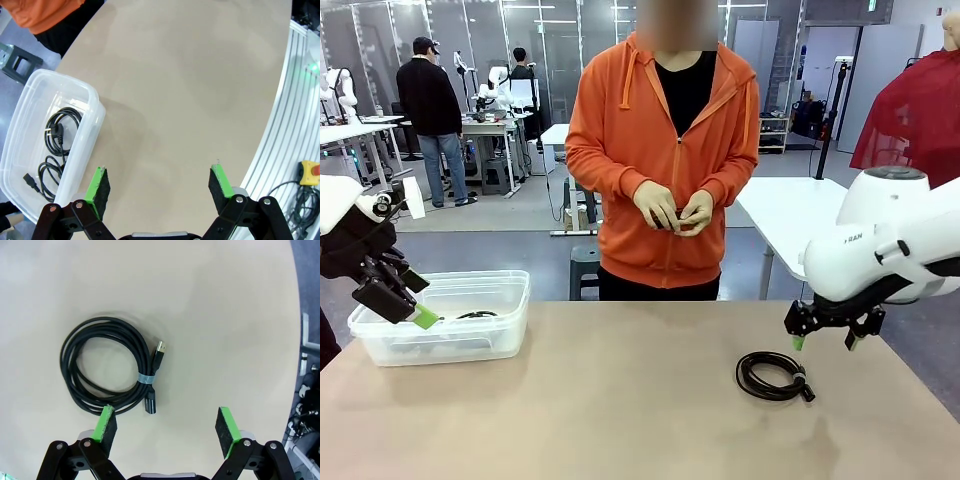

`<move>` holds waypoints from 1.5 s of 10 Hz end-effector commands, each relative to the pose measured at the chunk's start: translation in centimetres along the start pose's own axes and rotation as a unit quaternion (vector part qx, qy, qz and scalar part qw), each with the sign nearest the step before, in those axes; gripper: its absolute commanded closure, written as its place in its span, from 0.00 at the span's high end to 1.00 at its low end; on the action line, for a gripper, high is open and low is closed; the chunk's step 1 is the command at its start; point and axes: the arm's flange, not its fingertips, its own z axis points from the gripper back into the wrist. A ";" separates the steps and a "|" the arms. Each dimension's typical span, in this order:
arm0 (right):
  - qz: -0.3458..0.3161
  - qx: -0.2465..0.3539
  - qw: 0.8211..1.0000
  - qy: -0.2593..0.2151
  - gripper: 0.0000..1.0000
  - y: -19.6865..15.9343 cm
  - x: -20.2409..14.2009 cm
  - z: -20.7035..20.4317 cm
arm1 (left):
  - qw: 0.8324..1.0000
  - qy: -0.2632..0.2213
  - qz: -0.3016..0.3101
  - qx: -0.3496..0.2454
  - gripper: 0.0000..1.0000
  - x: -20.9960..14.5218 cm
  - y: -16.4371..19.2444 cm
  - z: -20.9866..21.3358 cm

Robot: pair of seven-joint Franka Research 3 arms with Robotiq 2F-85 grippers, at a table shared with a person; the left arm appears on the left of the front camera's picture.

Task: Organize and store the cables.
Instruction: Place the USB Extension Cable into the Organizing box.

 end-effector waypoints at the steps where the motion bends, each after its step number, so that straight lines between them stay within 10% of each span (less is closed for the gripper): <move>1: -0.022 -0.030 0.999 -0.006 1.00 1.1 0.1 -2.4 | 1.000 0.000 0.005 0.003 1.00 0.0 0.0 0.1; 9: -0.069 -0.006 0.997 0.024 1.00 1.7 0.9 -7.1 | 1.000 0.000 0.005 0.003 1.00 0.0 0.0 0.1; 12: -0.077 -0.003 0.997 0.031 0.58 1.8 1.5 -8.2 | 1.000 0.000 0.005 0.003 1.00 0.0 0.0 0.1; 13: -0.082 0.001 0.996 0.036 0.19 1.9 1.6 -8.6 | 1.000 0.000 0.005 0.003 1.00 0.0 0.0 0.1; 15: -0.088 0.007 0.995 0.036 0.00 1.7 1.9 -8.6 | 1.000 0.000 0.005 0.003 1.00 0.0 0.0 0.1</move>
